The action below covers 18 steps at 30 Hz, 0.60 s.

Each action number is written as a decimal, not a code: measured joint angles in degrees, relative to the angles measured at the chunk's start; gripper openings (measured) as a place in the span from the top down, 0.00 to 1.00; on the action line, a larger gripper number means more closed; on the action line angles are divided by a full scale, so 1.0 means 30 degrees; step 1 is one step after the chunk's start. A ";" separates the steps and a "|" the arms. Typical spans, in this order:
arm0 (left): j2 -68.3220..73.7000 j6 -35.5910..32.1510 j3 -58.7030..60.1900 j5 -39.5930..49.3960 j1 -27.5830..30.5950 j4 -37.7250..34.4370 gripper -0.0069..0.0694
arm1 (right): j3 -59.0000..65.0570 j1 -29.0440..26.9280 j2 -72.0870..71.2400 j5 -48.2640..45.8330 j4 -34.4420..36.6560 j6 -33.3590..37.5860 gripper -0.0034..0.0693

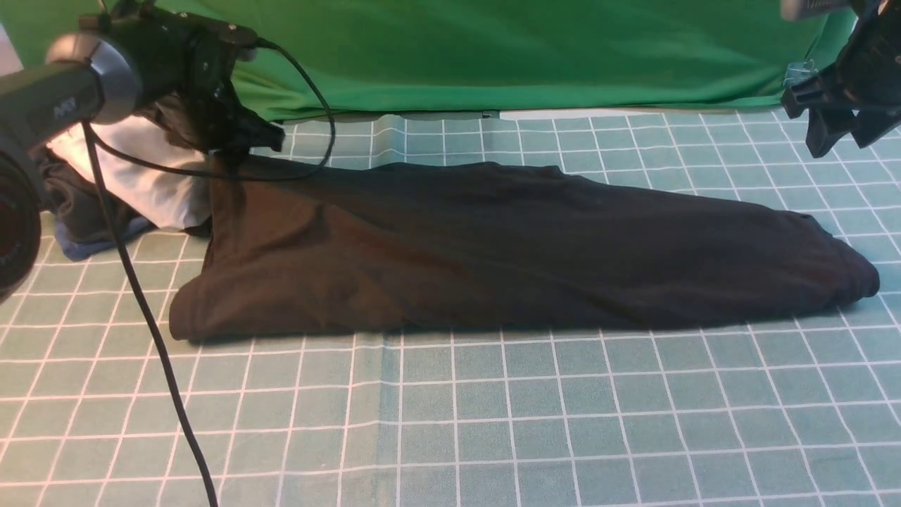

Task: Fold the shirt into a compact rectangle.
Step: 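Pull the folded dark garment lengthwise by its ends to straighten it flat on the table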

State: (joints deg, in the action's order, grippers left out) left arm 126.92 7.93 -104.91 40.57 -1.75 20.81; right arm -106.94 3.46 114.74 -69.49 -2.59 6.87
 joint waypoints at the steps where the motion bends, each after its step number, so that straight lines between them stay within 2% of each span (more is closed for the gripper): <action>1: -0.0178 0.0431 -0.0263 0.0487 0.0000 0.0191 0.42 | 0.0000 0.0000 -0.0007 0.0000 0.0017 0.0000 0.48; 3: -0.0726 0.0870 -0.0840 0.1605 0.0018 -0.0067 0.39 | 0.0000 0.0000 -0.0167 -0.0013 0.0017 0.0000 0.48; 5: -0.1144 0.0828 -0.1082 0.2450 0.0018 -0.0745 0.41 | 0.0000 0.0000 -0.0284 -0.0021 0.0017 0.0000 0.48; 9: -0.2644 -0.2223 -0.1323 0.5474 -0.0050 -0.7739 0.71 | 0.0351 0.0000 -0.1466 0.0024 0.0017 0.0000 0.62; 10: -0.2764 -0.2975 -0.1323 0.5940 -0.0218 -0.8955 0.78 | 0.0574 0.0000 -0.1798 0.0024 0.0017 0.0000 0.68; 11: -0.2808 -0.3918 -0.1323 0.6603 -0.0543 -1.0363 0.84 | 0.1118 0.0000 -0.2314 0.0044 0.0213 0.0000 0.79; 12: -0.2808 -0.4239 -0.1323 0.6863 -0.0849 -1.1131 0.87 | 0.1487 0.0000 -0.2718 0.0044 0.0569 0.0000 0.84; 14: -0.2808 -0.4621 -0.1041 0.7024 -0.1878 -1.1834 0.89 | 0.2465 0.0000 -0.3255 0.0044 0.1885 0.0535 0.90; 18: -0.2719 -0.4792 0.0218 0.6371 -0.4100 -1.2123 0.91 | 0.4544 0.0000 -0.3225 0.0796 0.4466 0.2147 0.92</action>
State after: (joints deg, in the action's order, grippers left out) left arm 118.76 -6.45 -104.25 59.68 -14.05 -15.56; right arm -93.31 3.46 105.06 -67.10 10.81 13.31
